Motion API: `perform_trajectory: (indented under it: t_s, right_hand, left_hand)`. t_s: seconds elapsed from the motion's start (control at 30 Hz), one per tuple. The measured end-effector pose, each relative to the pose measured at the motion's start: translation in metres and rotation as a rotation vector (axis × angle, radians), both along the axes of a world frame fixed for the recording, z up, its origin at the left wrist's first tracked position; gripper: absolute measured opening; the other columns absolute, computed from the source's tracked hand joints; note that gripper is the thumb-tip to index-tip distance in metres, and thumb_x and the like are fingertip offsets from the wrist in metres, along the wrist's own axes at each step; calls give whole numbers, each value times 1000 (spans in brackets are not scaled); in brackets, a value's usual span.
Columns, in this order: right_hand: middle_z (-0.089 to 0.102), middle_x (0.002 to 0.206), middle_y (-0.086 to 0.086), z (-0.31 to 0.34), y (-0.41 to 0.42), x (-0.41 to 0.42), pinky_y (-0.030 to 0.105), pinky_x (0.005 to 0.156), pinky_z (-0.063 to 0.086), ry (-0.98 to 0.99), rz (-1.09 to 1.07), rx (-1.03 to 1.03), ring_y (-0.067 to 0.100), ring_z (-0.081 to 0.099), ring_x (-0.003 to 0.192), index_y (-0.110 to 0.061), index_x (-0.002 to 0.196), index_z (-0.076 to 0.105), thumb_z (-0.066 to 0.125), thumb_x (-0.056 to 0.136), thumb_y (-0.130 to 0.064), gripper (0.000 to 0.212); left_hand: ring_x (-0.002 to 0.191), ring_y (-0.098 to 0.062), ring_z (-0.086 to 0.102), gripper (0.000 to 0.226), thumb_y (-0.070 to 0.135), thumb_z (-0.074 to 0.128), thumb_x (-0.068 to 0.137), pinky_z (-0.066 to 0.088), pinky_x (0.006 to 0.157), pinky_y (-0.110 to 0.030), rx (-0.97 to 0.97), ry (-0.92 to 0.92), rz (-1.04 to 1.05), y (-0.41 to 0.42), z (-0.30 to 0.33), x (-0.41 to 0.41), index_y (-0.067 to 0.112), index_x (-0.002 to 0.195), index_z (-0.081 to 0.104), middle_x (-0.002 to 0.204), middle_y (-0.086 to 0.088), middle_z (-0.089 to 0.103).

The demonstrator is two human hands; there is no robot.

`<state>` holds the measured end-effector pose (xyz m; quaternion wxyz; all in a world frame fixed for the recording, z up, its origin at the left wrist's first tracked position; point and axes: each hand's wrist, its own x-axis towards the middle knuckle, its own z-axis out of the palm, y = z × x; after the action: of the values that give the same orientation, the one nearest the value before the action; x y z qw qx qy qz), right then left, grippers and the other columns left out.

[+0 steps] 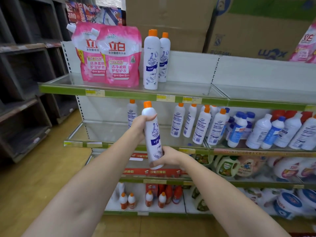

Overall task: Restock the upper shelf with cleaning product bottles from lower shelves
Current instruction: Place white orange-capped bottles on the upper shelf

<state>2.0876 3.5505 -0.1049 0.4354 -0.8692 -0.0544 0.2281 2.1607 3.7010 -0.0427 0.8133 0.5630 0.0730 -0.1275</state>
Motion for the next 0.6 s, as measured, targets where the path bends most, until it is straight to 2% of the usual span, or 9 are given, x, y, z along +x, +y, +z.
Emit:
perform_trajectory:
  t_s: [0.07, 0.2, 0.4, 0.6]
  right_hand:
    - [73, 110, -9, 1, 0, 0, 31, 91, 57, -25, -8, 9, 10, 69, 101, -23, 117, 64, 92, 67, -28, 57]
    - [72, 107, -12, -2, 6, 1, 32, 91, 55, -125, -18, -55, 8, 67, 99, -30, 114, 64, 94, 57, -44, 66]
    - [73, 103, -11, -7, 13, -1, 36, 87, 59, -203, -19, -119, 8, 68, 95, -35, 108, 65, 90, 51, -61, 67]
    - [72, 104, -10, -7, 12, 1, 33, 86, 59, -213, -51, -121, 8, 67, 95, -34, 111, 64, 90, 54, -60, 68]
  left_hand:
    - [72, -29, 68, 44, 22, 84, 76, 58, 72, -41, -3, -23, -5, 3, 3, 1, 0, 107, 64, 82, -13, 71]
    - [71, -28, 71, 69, 35, 94, 60, 59, 71, -38, 22, -43, 18, 7, 6, 3, 0, 113, 65, 83, -12, 73]
    - [70, -27, 71, 67, 32, 94, 63, 60, 66, -36, 14, -53, 77, 10, 6, 4, 0, 113, 64, 86, -12, 74]
    - [70, -26, 71, 56, 29, 91, 68, 60, 68, -38, 29, -84, 45, 5, 9, 5, 4, 108, 62, 85, -12, 73]
